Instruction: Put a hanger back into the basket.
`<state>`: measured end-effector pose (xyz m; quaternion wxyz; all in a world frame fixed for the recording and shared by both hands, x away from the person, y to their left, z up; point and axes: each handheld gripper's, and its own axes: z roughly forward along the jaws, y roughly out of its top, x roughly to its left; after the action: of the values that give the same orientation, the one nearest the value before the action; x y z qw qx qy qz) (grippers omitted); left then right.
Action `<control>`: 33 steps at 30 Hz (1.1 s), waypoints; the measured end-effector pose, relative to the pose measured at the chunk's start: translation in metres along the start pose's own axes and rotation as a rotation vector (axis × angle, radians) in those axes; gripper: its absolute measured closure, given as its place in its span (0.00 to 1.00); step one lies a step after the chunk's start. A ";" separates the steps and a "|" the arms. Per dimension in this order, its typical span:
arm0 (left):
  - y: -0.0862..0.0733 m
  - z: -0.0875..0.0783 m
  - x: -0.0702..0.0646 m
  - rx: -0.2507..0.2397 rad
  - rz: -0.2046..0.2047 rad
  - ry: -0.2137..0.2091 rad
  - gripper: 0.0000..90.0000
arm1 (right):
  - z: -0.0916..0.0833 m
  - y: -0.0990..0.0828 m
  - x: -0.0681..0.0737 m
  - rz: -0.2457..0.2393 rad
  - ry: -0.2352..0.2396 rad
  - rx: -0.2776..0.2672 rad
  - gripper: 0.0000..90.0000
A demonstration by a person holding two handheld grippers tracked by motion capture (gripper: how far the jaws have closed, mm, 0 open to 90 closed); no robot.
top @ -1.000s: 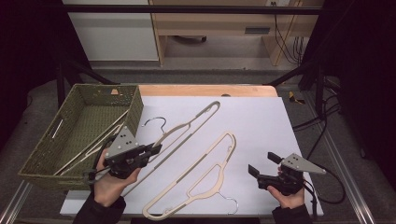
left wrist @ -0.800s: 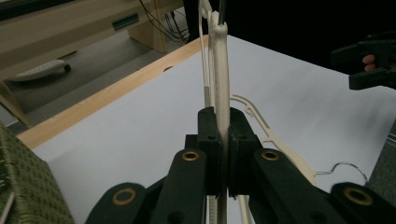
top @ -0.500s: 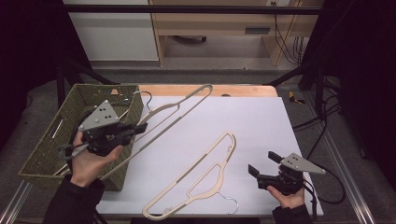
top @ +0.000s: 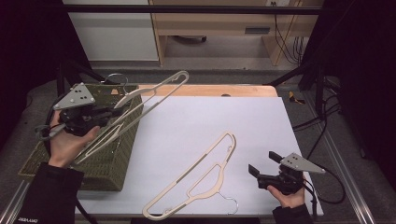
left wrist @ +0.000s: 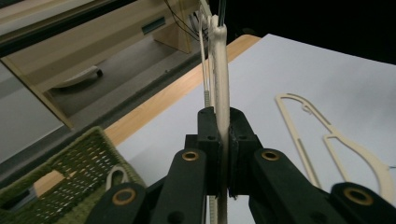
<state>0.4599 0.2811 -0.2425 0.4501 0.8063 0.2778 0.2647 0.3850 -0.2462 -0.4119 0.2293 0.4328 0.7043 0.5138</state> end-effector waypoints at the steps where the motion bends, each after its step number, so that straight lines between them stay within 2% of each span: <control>1: -0.002 -0.001 0.004 -0.004 -0.001 0.002 0.95 | 0.000 0.000 0.000 0.001 0.001 -0.001 0.10; 4: -0.008 -0.002 0.015 0.001 0.003 0.003 0.95 | 0.001 -0.001 0.000 0.002 0.003 0.002 0.10; 6: -0.011 -0.002 0.020 0.014 0.009 0.023 0.95 | 0.001 -0.001 -0.001 -0.005 -0.002 0.000 0.10; 15: -0.033 0.002 0.054 0.041 -0.048 0.073 0.95 | 0.000 -0.001 -0.001 -0.002 0.003 0.003 0.10; 23: -0.054 -0.003 0.080 0.050 -0.103 0.104 0.95 | 0.000 -0.001 -0.002 -0.001 -0.004 0.002 0.10; 33: -0.078 -0.011 0.098 0.061 -0.131 0.140 0.95 | 0.002 -0.002 -0.002 -0.016 -0.013 0.005 0.08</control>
<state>0.5048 0.3890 -0.2878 0.4211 0.7793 0.3686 0.2822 0.3865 -0.2471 -0.4145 0.2368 0.4310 0.7076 0.5075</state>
